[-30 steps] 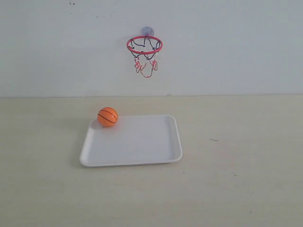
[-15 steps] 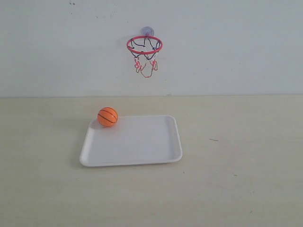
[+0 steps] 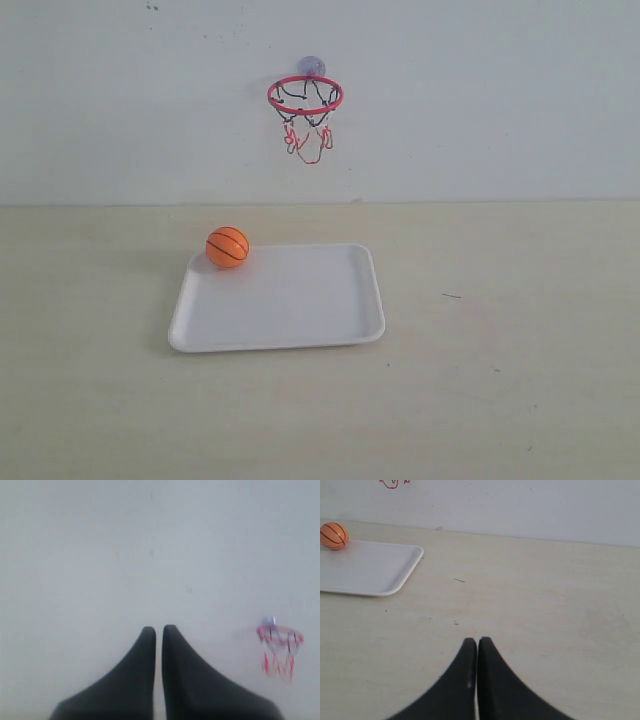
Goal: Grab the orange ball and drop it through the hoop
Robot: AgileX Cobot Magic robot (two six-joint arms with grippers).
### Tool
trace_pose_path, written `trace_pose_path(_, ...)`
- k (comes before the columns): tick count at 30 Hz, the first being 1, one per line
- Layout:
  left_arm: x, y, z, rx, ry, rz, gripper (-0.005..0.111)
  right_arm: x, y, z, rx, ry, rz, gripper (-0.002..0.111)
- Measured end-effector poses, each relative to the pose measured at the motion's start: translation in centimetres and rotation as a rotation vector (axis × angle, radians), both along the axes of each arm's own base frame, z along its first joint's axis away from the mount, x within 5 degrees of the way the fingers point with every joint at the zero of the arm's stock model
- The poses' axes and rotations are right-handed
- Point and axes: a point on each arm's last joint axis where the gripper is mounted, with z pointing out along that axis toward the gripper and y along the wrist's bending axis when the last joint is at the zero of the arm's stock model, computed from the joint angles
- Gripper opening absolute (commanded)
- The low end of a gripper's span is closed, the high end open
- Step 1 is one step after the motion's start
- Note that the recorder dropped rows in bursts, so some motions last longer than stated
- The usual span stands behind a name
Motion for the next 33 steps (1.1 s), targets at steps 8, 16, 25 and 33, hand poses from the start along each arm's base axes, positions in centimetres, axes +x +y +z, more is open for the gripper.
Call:
trace_pose_path(8, -1.9, 0.1, 5.1, 0.004, -0.303, 0.015, 0.004, 0.0, 0.0, 0.0, 0.0, 0.0, 0.0, 0.0)
trace_pose_path(16, 1.0, -0.2, 11.0, 0.1, 0.002, 0.013, 0.004, 0.0, 0.0, 0.0, 0.0, 0.0, 0.0, 0.0)
trace_pose_path(25, 8.0, -0.2, 10.8, 0.095, 0.449, -0.003, 0.004, 0.0, 0.0, 0.0, 0.0, 0.0, 0.0, 0.0)
trace_pose_path(33, 12.0, -0.3, 8.2, -0.029, 0.62, -0.033, 0.004, 0.0, 0.0, 0.0, 0.0, 0.0, 0.0, 0.0)
